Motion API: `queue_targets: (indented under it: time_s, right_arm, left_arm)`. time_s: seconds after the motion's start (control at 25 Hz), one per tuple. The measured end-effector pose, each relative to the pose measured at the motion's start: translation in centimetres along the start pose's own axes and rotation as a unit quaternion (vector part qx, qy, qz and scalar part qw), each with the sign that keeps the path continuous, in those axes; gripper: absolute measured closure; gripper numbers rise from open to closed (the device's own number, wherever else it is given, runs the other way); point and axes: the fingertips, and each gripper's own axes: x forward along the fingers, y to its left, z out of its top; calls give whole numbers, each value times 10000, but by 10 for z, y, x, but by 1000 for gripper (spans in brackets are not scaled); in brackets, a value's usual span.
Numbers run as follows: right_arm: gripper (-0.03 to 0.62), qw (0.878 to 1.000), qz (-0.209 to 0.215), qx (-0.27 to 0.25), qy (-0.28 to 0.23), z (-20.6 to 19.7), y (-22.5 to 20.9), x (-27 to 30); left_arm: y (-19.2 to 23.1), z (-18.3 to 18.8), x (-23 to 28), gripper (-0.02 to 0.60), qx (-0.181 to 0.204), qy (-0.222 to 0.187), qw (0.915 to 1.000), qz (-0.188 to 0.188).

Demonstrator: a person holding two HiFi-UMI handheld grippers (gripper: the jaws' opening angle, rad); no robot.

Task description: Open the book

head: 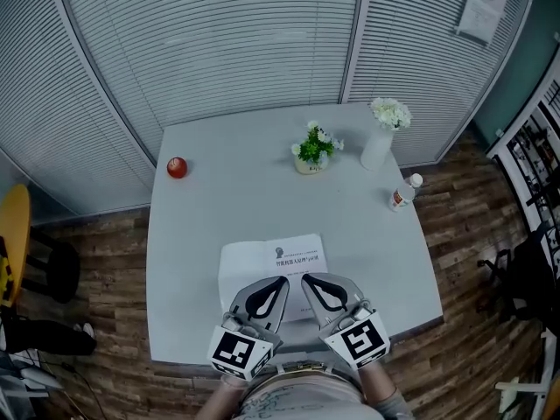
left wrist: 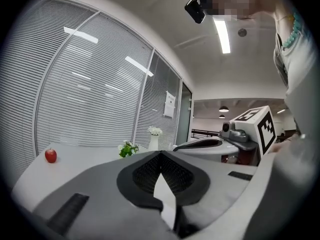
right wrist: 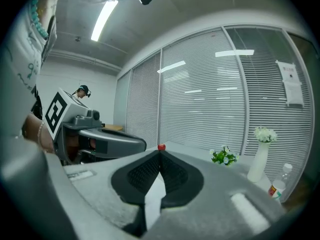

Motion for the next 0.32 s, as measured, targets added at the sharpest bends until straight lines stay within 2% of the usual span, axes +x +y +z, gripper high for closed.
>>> queue_targets:
  time_s: [0.32]
  right_arm:
    - [592,9999,-17,-60,100,-6,4,1]
  left_arm:
    - [-1,-7,-3,583,198,63,9998,-46]
